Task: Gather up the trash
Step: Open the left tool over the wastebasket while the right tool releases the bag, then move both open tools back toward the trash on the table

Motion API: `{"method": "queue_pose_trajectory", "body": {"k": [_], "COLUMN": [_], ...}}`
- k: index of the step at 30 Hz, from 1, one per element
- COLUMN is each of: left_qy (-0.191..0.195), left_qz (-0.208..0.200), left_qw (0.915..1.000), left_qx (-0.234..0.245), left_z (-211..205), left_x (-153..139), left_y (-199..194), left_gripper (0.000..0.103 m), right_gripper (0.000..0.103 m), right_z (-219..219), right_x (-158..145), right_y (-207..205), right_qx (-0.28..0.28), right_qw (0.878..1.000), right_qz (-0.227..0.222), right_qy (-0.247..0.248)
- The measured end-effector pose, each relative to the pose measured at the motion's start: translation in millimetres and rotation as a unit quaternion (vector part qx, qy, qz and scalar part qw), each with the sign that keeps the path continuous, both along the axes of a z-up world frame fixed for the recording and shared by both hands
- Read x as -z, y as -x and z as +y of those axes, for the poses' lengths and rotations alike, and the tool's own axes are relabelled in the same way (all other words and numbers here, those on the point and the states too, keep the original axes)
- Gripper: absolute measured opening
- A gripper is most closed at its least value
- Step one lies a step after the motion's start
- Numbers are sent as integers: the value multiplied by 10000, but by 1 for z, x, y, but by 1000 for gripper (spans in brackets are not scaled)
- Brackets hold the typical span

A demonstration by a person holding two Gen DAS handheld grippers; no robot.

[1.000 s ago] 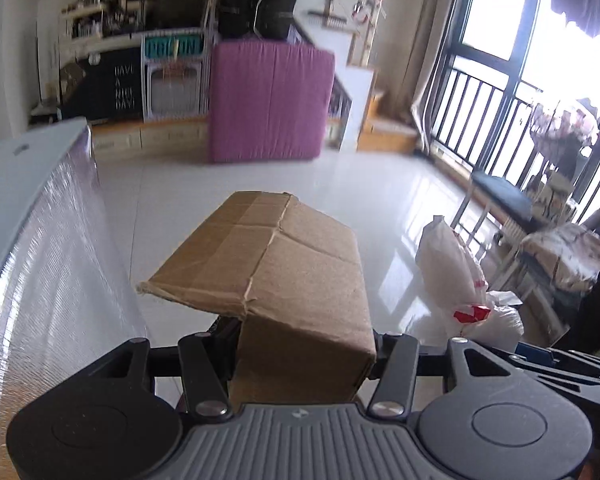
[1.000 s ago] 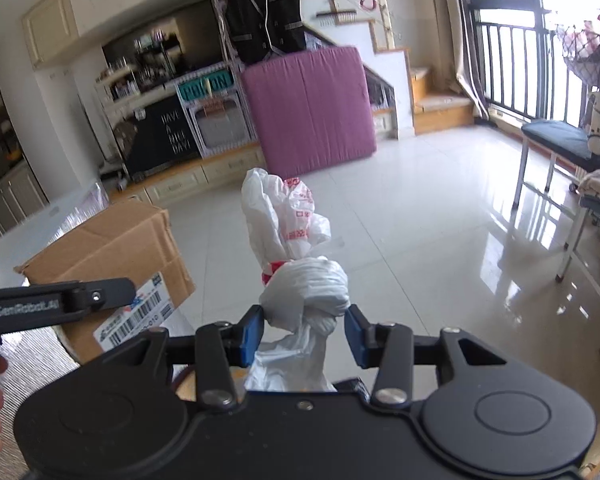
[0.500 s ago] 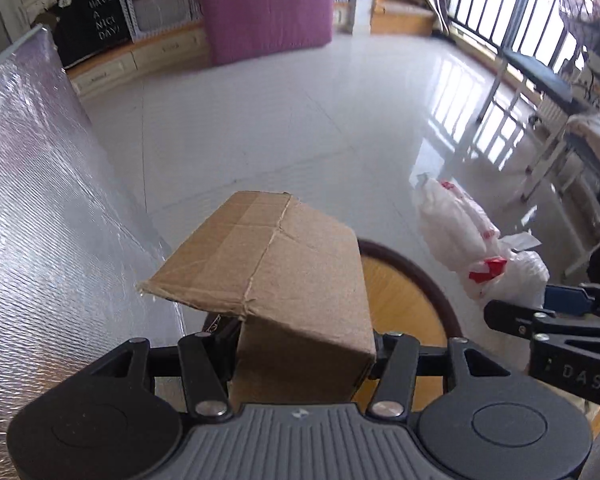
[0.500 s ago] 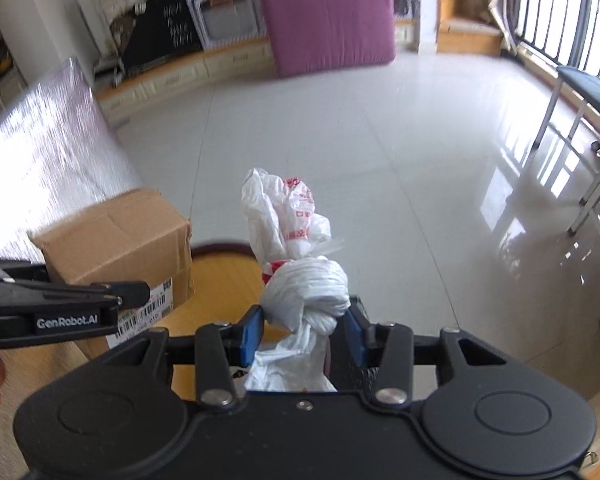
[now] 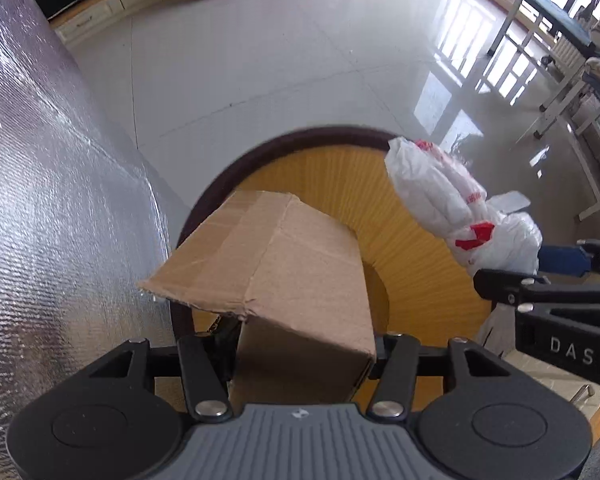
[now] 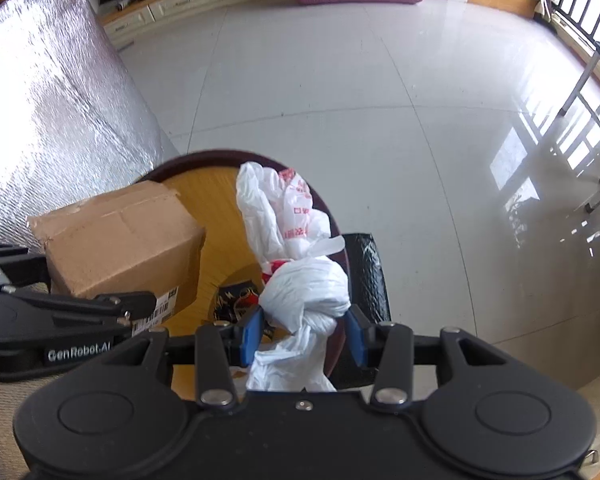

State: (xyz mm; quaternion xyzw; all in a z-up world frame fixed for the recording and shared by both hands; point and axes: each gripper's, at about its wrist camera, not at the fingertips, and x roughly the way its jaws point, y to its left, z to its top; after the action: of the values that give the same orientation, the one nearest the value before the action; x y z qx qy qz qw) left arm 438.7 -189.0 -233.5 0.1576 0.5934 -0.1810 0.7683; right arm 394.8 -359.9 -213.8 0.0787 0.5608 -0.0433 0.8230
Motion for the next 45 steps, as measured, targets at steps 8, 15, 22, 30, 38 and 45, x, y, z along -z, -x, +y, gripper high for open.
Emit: {"method": "queue_pose_trajectory", "body": {"k": [8,15,22,30,38,45], "left_qy": [-60,-99,-259,-305,-227,-108], "left_qz": [124,120,40,-39,-8,-106], "left_qw": [9997,9996,9996,9995,9997,9993], "left_qx": [-213,-239,-132,-76,-82,-348], "left_z": [2,3,-1,2,6,16], "left_x": [9,9,11,11,6,-3], "left_y": [-2,-1,2,8,13,16], "left_gripper": [63,81,90,103,103,103], "right_gripper": [45,45,57,66,76,82], "right_z": [-2,4,-1,-8,-9,-8], "right_x": [3,9,14,16,14,7], "right_y": [-8,-8,-5,2,7,11], "right_qx": [-175,-366,-255,-257,-440,-554], "right_qw": [9996,9990,9994,9995,9990,9982], "right_qz": [-4,-55,-8,-33,-98,-208], "right_qy": [-210,-260,-226,-163,-74,-52]}}
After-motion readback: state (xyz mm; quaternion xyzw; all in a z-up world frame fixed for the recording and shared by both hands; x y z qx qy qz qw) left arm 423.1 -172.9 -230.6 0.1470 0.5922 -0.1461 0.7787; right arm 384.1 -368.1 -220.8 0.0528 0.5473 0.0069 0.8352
